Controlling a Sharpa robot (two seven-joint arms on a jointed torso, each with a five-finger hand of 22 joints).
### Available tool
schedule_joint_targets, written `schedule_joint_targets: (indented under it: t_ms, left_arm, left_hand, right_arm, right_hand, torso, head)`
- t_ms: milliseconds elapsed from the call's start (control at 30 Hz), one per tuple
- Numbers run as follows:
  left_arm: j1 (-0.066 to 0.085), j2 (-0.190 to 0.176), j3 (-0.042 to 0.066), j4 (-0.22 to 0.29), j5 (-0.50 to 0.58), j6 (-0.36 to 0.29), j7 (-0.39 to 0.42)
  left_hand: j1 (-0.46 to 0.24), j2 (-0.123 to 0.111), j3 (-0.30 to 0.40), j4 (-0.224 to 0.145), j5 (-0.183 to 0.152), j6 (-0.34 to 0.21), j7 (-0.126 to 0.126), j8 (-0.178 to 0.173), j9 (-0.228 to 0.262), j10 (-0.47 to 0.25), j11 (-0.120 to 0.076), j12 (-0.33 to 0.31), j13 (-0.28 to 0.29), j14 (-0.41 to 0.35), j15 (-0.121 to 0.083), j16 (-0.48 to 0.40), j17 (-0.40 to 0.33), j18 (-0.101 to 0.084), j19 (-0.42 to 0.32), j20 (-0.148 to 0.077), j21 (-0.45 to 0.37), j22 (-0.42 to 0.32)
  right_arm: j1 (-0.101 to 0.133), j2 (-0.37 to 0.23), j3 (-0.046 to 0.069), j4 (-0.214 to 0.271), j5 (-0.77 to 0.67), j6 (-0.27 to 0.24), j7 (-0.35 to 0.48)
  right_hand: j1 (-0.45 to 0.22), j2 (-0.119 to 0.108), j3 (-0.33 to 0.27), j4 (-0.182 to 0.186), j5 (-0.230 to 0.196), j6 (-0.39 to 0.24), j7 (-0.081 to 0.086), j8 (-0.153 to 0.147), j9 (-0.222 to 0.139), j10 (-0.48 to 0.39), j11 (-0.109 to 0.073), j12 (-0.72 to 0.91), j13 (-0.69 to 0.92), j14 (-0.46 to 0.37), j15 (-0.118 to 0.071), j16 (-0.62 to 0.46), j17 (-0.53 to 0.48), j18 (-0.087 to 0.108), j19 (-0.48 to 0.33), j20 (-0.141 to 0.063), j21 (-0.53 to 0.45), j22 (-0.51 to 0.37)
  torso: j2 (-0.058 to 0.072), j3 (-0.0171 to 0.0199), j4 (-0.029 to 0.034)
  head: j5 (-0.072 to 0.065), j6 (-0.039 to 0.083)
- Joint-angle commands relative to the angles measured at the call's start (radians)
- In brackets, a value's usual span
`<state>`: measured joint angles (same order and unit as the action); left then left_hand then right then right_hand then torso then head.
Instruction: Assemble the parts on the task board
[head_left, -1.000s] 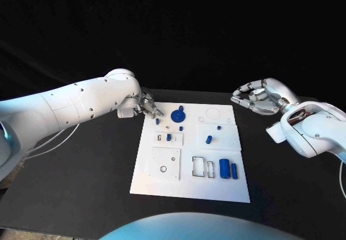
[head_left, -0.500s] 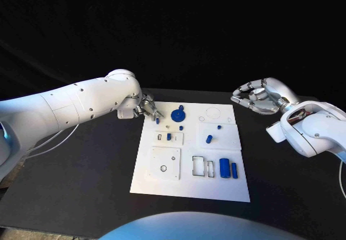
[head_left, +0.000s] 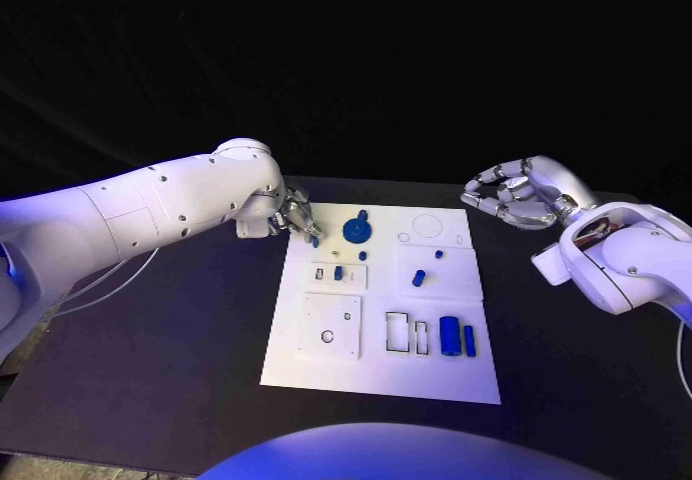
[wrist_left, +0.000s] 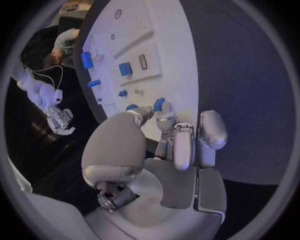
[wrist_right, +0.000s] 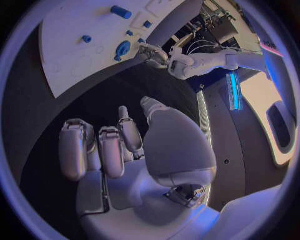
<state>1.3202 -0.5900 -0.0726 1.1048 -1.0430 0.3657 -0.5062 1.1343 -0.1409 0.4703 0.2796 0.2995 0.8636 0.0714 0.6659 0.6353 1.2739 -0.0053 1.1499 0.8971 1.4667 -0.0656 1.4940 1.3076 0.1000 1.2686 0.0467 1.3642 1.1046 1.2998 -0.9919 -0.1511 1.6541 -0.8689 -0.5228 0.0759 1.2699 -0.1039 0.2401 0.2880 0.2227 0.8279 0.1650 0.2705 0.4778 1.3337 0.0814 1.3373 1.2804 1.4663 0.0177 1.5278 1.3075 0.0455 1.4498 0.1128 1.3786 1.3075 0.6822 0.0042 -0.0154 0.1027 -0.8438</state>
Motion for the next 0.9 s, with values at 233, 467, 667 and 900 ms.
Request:
schedule_joint_targets:
  t_ms: [233, 467, 667, 900]
  left_arm:
    - [0.0, 0.001, 0.0, 0.005, 0.033, -0.002, 0.009]
    - [0.0, 0.0, 0.0, 0.007, 0.051, -0.011, 0.011]
    - [0.0, -0.016, 0.001, 0.027, 0.073, -0.041, 0.012]
    - [0.0, -0.089, 0.007, 0.131, 0.121, -0.112, 0.019]
  left_hand:
    - [0.142, 0.002, 0.172, -0.072, 0.006, -0.021, -0.008, 0.033, 0.009, -0.003, -0.006, 0.002, -0.008, 0.058, -0.004, 0.001, 0.072, -0.004, 0.002, 0.0, -0.001, 0.008]
    - [0.138, -0.016, 0.276, -0.114, 0.003, -0.032, -0.003, 0.063, 0.029, 0.001, -0.002, 0.0, -0.012, 0.058, 0.0, 0.003, 0.074, -0.004, 0.003, 0.0, 0.003, 0.015]
    - [0.123, -0.03, 0.33, -0.139, 0.004, -0.031, -0.003, 0.08, 0.039, 0.006, -0.003, 0.003, -0.009, 0.06, -0.001, 0.006, 0.08, -0.005, 0.005, -0.001, 0.007, 0.021]
    - [0.108, -0.046, 0.37, -0.161, 0.005, -0.025, -0.006, 0.092, 0.046, 0.017, -0.007, 0.011, -0.001, 0.063, -0.004, 0.01, 0.09, -0.008, 0.017, -0.004, 0.017, 0.039]
  right_arm:
    - [-0.001, 0.001, 0.0, -0.001, -0.005, 0.015, 0.0]
    - [-0.001, 0.001, 0.0, -0.002, -0.005, 0.015, 0.0]
    - [-0.001, 0.001, 0.0, -0.002, -0.005, 0.016, 0.0]
    - [-0.001, -0.001, 0.0, -0.003, -0.004, 0.016, -0.001]
  right_hand:
    - [-0.01, 0.002, -0.006, 0.002, 0.002, -0.006, -0.001, 0.003, 0.001, -0.004, 0.0, -0.004, 0.0, 0.075, -0.009, -0.005, 0.14, 0.007, -0.006, 0.002, -0.003, 0.133]
    - [-0.01, 0.002, -0.006, 0.002, 0.002, -0.006, -0.001, 0.003, 0.001, -0.004, 0.0, -0.004, 0.0, 0.075, -0.009, -0.005, 0.14, 0.007, -0.006, 0.002, -0.003, 0.133]
    - [-0.01, 0.002, -0.006, 0.002, 0.002, -0.006, -0.001, 0.003, 0.001, -0.004, 0.0, -0.004, 0.0, 0.075, -0.009, -0.005, 0.14, 0.007, -0.006, 0.002, -0.003, 0.133]
    - [-0.01, 0.002, -0.006, 0.002, 0.002, -0.006, -0.001, 0.003, 0.001, -0.004, 0.0, -0.004, 0.0, 0.075, -0.009, -0.005, 0.14, 0.007, -0.006, 0.002, -0.003, 0.133]
  torso:
    - [-0.001, 0.0004, -0.0011]
    - [-0.001, 0.0002, -0.0006]
    - [-0.001, 0.0004, -0.0012]
    - [-0.002, 0.0008, 0.0011]
  head:
    - [0.0, -0.002]
    - [-0.001, -0.001]
    - [0.001, 0.0]
    - [0.0, 0.001]
